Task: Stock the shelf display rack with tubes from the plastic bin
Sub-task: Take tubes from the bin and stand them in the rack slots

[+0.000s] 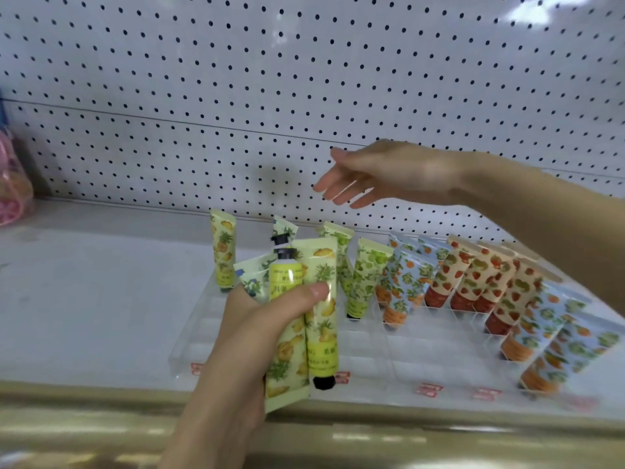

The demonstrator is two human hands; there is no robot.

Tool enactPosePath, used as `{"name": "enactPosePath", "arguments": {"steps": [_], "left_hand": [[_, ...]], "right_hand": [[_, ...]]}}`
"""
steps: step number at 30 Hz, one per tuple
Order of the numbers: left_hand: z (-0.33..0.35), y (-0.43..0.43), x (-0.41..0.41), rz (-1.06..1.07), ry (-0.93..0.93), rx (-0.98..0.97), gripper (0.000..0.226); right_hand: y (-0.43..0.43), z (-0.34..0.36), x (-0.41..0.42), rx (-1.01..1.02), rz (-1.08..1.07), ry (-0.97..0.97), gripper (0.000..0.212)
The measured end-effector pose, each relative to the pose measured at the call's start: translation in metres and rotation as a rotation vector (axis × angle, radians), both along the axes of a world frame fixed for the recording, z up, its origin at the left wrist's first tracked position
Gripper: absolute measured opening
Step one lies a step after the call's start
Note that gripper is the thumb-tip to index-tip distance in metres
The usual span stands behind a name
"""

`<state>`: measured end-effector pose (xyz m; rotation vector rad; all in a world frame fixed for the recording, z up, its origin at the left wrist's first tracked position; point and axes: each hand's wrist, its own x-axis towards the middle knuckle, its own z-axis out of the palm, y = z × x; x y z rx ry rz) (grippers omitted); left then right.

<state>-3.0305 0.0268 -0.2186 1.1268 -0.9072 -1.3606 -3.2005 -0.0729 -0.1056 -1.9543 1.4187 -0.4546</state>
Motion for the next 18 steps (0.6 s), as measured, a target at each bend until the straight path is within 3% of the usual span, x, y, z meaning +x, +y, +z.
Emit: {"name": "enactPosePath", "arguments": {"steps": [4, 7, 11, 16, 18], "left_hand": [[0.002, 0.014, -0.022, -0.137, 0.067, 0.037, 0.082], [-0.004, 0.027, -0.030, -0.220, 0.021, 0.002, 0.091], [-0.004, 0.038, -0.046, -0.236, 0.041, -0.020, 0.068], [-0.009, 0.048, -0.058, -0.261, 0.052, -0.096, 0.034], [-0.013, 0.051, -0.059, -0.283, 0.046, -0.092, 0.040]], "right_hand": [[0.048, 0.006, -0.009, -0.057, 0.068, 0.013, 0.045], [0.079, 0.004, -0.017, -0.096, 0.055, 0.053, 0.048], [0.105, -0.003, -0.029, -0.125, 0.022, 0.126, 0.046], [0.124, -0.005, -0.037, -0.082, 0.009, 0.139, 0.021], [0.129, -0.004, -0.039, -0.092, -0.003, 0.158, 0.020]]}}
